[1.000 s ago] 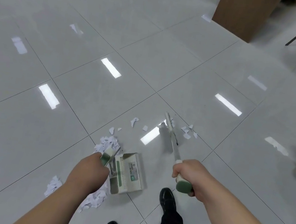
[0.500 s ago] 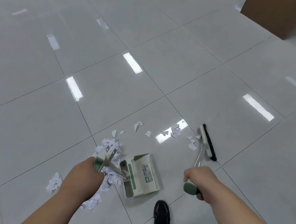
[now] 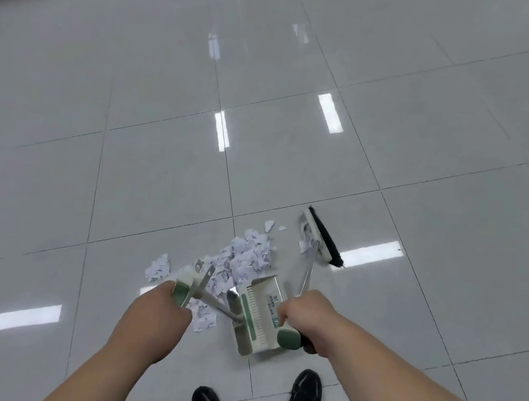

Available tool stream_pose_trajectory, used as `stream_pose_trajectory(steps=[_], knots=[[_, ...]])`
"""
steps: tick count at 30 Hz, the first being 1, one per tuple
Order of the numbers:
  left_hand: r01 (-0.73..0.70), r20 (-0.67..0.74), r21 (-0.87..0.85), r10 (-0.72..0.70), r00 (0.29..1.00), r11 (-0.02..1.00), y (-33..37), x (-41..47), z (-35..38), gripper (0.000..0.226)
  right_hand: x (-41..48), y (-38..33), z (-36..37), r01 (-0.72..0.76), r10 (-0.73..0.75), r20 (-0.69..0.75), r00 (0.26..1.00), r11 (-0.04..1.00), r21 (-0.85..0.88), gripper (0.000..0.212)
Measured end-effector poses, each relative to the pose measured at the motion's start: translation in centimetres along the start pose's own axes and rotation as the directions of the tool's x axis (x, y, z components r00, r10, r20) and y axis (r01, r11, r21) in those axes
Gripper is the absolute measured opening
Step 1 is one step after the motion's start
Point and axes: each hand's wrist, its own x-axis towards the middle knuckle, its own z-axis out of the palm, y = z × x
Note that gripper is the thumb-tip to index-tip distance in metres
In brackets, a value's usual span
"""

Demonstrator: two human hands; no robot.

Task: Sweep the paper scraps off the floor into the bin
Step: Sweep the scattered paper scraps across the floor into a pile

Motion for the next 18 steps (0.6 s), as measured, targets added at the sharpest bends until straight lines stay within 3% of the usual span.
stream_pose_trajectory(steps=[9, 18], knots=[[0.097, -0.056, -0.083, -0.102, 0.993, 0.992, -10.3, -0.6, -3.9, 0.023, -1.1, -3.1, 9.4, 0.048, -0.014, 0.142, 0.99, 0.969, -0.24, 0.013], [0.088, -0.04, -0.104, -0.093, 0.995, 0.991, -20.2, -0.4, -8.8, 0.017, -4.5, -3.0, 14.1, -0.04, 0.032, -0.06, 0.998, 0.99, -0.139, 0.02]])
